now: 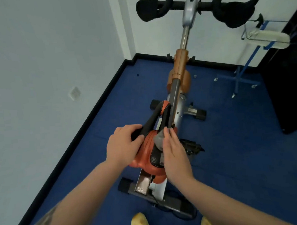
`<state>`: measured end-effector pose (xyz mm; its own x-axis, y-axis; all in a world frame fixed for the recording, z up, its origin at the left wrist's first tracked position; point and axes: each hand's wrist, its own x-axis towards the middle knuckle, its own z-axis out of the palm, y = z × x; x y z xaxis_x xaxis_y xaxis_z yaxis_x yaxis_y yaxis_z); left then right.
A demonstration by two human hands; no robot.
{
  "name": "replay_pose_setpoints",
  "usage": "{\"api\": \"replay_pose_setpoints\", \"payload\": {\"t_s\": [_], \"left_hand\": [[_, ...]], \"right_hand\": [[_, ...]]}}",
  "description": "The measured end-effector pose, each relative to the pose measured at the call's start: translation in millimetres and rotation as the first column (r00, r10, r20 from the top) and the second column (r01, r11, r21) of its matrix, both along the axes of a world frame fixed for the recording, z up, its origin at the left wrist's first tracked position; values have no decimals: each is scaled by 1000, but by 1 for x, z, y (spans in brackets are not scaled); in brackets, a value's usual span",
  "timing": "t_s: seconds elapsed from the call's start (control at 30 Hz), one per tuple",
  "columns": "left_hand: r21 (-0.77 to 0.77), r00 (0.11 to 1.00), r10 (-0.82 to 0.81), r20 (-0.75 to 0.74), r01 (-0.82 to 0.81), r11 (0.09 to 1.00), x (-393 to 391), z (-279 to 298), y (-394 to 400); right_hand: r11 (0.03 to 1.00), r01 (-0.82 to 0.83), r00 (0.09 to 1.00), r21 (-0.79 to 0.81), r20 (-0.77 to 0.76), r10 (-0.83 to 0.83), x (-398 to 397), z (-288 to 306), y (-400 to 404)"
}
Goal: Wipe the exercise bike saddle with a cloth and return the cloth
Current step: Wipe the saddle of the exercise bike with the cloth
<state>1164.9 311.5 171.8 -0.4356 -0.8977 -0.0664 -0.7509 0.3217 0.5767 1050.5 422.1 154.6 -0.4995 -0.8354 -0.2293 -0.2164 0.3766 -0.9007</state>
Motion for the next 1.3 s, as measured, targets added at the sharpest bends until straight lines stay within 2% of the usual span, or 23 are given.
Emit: {"api": "replay_pose_setpoints", "payload": {"t_s": [0.07,0.13,0.3,0.33,0.43,0.5,0.7,0.87,1.0,1.1,1.3], "left_hand": [[60,990,-120,-75,125,990,6,-8,-20],[53,968,-209,-137,218,974,5,-18,-27],[183,929,-261,-262,313,932,6,-30,-34],[205,928,-262,-264,319,925,6,-31,-36],[244,932,-247,-267,313,918,7,-34,-38],[242,928,-241,-285,313,918,7,-34,-37],[300,924,-163,-346,274,914,8,-33,-35],[285,928,-133,-348,240,928,7,-27,-33],[281,927,-144,-346,248,927,8,-25,-32],[263,927,-162,-339,259,929,7,-22,-31],[264,934,-167,-317,256,930,7,-27,-33]], "right_hand": [[1000,0,994,-28,-109,-3,19,0,14],[1000,12,972,-15,-235,-15,19,-4,4],[973,171,981,157,-116,-154,-5,-5,-25],[971,177,977,162,-149,-153,2,-4,-20],[970,184,921,156,-373,-114,37,5,5],[969,172,896,176,-437,-80,42,6,7],[930,141,951,338,-308,-32,-4,1,-43],[956,40,850,290,-513,120,35,13,4],[938,19,878,345,-454,149,15,8,-21],[956,33,906,291,-413,95,0,4,-38],[978,33,886,204,-459,66,41,8,26]]}}
